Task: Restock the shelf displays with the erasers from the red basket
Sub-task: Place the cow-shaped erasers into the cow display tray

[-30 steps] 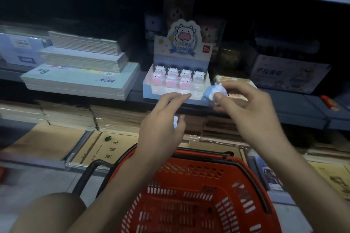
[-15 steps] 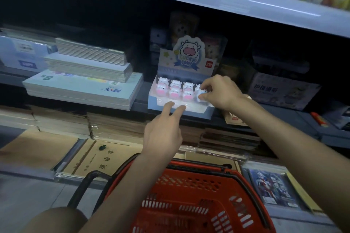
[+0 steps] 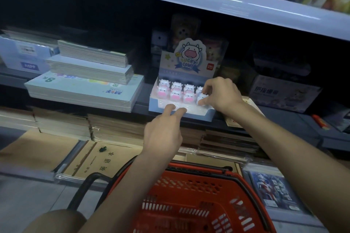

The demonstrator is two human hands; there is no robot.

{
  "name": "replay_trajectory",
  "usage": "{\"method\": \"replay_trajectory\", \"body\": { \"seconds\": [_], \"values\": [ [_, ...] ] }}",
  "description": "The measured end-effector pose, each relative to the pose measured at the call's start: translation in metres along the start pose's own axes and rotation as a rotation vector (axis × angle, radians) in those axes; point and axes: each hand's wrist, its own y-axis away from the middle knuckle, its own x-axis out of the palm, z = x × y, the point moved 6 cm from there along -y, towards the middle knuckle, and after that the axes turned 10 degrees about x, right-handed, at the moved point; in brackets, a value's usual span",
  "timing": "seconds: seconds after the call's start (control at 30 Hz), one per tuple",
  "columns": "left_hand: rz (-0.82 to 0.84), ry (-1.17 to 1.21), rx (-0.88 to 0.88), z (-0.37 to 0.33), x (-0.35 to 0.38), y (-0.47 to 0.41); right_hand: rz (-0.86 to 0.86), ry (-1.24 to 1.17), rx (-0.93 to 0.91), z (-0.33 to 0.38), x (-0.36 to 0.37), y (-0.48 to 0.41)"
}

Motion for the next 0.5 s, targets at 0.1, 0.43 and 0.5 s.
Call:
{"method": "replay_trajectory", "body": {
  "seconds": [0.1, 0.43, 0.5],
  "values": [
    [0.011, -0.008, 0.001, -0.002, -0.002, 0.001, 0.008, 0.046, -0.012, 0.002, -0.002, 0.000],
    [-0.101, 0.093, 0.030, -0.013, -0.028, 0.008, -0.093, -0.043, -0.178, 0.004, -0.023, 0.026],
    [-0.184, 0.402, 0.001, -0.013, -0.040, 0.016, -0.130, -0.242, -0.195, 0.005, -0.036, 0.055]
  ]
}}
